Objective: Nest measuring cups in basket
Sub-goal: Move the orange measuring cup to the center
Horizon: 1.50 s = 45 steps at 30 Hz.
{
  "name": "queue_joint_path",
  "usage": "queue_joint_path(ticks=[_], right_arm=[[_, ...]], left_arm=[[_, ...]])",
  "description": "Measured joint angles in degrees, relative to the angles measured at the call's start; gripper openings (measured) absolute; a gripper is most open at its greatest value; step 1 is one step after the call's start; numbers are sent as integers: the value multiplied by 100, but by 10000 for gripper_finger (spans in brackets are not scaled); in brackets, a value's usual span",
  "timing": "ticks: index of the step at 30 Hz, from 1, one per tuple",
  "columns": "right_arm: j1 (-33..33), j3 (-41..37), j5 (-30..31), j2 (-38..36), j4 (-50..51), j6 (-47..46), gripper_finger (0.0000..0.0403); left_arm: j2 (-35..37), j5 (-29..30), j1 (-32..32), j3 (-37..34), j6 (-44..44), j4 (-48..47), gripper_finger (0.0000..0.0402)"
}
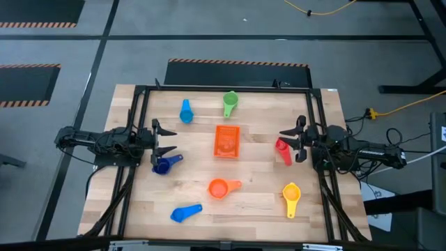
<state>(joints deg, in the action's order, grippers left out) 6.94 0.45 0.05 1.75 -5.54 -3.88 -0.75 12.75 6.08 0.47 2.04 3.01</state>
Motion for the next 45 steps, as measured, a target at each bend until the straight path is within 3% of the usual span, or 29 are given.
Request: queue_joint_path(ticks=[9,18,23,30,39,45], right_arm=[[0,35,-4,1,-1386,-488,118],[0,1235,-260,570,-1407,-500,186],[-6,2068,-849,1807,-1350,-481,199],[-154,3543,-1508,4314,-838,17,195],[-494,5730,-1630,7013,1240,993,194],[-800,6727,-1627,8283,1640,1387,194]], left_arm=[[0,0,-2,-1,-1,1,255],[2,0,1,0,2,2,255],[0,0,0,0,1,1,255],[-1,0,-1,-1,1,2,255],[0,0,-1,-1,0,1,255],[-1,0,1,-2,0,2,255]])
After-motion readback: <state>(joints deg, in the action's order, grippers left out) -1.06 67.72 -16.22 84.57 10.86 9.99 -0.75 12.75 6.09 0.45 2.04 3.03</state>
